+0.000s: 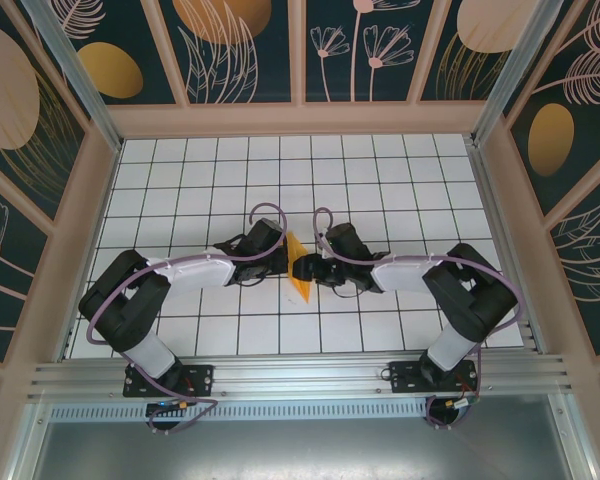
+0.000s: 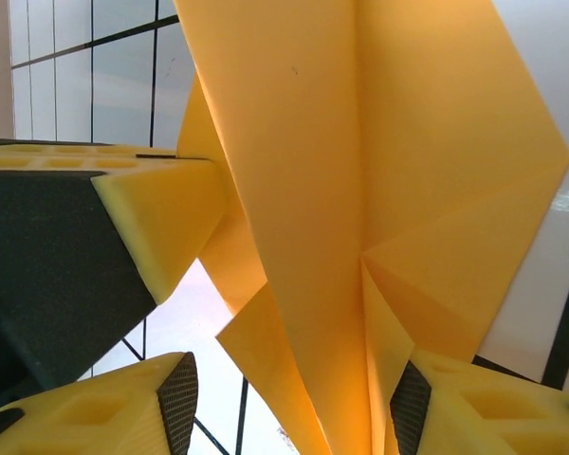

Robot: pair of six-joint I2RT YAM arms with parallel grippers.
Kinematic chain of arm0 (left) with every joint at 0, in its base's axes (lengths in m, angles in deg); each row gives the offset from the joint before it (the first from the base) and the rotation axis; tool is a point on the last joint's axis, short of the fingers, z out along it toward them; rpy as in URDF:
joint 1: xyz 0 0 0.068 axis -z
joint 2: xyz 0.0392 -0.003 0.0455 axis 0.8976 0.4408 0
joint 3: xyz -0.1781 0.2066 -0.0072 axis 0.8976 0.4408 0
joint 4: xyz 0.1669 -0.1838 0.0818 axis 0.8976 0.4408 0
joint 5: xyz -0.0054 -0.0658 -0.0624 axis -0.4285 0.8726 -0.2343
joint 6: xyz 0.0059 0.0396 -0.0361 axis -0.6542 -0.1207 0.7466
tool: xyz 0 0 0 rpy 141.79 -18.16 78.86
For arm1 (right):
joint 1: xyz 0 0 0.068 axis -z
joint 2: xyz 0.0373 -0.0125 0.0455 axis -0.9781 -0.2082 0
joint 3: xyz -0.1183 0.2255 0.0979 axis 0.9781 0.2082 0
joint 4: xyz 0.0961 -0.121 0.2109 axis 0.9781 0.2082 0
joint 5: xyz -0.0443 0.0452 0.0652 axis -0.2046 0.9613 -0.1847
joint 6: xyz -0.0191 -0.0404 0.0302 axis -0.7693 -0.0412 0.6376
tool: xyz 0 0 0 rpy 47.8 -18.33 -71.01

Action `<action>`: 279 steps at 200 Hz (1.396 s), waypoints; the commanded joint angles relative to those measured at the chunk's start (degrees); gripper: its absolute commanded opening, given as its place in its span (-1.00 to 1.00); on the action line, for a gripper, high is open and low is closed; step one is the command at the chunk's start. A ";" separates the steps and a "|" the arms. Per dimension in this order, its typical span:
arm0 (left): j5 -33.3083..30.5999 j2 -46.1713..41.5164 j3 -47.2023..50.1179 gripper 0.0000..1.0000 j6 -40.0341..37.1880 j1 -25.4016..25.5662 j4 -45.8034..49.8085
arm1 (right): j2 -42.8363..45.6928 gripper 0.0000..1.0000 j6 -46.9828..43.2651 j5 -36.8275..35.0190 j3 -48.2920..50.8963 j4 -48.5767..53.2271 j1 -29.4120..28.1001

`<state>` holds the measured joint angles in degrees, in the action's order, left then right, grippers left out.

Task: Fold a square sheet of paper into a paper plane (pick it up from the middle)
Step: Move the paper plane to the center of the table.

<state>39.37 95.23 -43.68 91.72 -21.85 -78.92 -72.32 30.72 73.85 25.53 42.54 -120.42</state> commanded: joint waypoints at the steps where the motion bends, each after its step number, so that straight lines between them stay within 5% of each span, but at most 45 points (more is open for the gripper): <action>1: 0.54 -0.86 0.26 -1.00 -0.19 -0.33 -1.02 | -1.90 0.08 -2.71 -1.09 -3.10 3.09 -1.02; 165: 1.13 -1.60 0.42 -0.98 -0.20 -0.28 -1.03 | -7.02 -0.64 -5.95 -9.94 -11.08 13.76 -3.68; 190: 1.60 -3.68 0.41 -0.85 0.33 -0.33 -1.41 | -5.18 -0.79 -6.38 -13.31 -12.22 16.88 -3.80; 209: 2.46 -6.48 0.60 -0.55 0.80 -0.27 -2.57 | -2.90 -0.87 -6.66 -17.08 -13.03 20.21 -3.75; 247: -0.24 -15.48 4.26 -0.03 2.59 -0.34 -6.80 | -0.98 -0.85 -6.17 -29.37 -18.51 32.93 -3.14; 279: -5.75 -20.28 7.38 0.11 2.29 -0.68 -6.56 | -5.04 -0.79 -5.35 -35.31 -24.98 40.88 -2.51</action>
<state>38.46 77.55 -38.98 93.84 -21.96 -84.01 -75.66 24.75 46.52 5.68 73.64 -123.48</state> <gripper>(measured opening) 0.541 0.100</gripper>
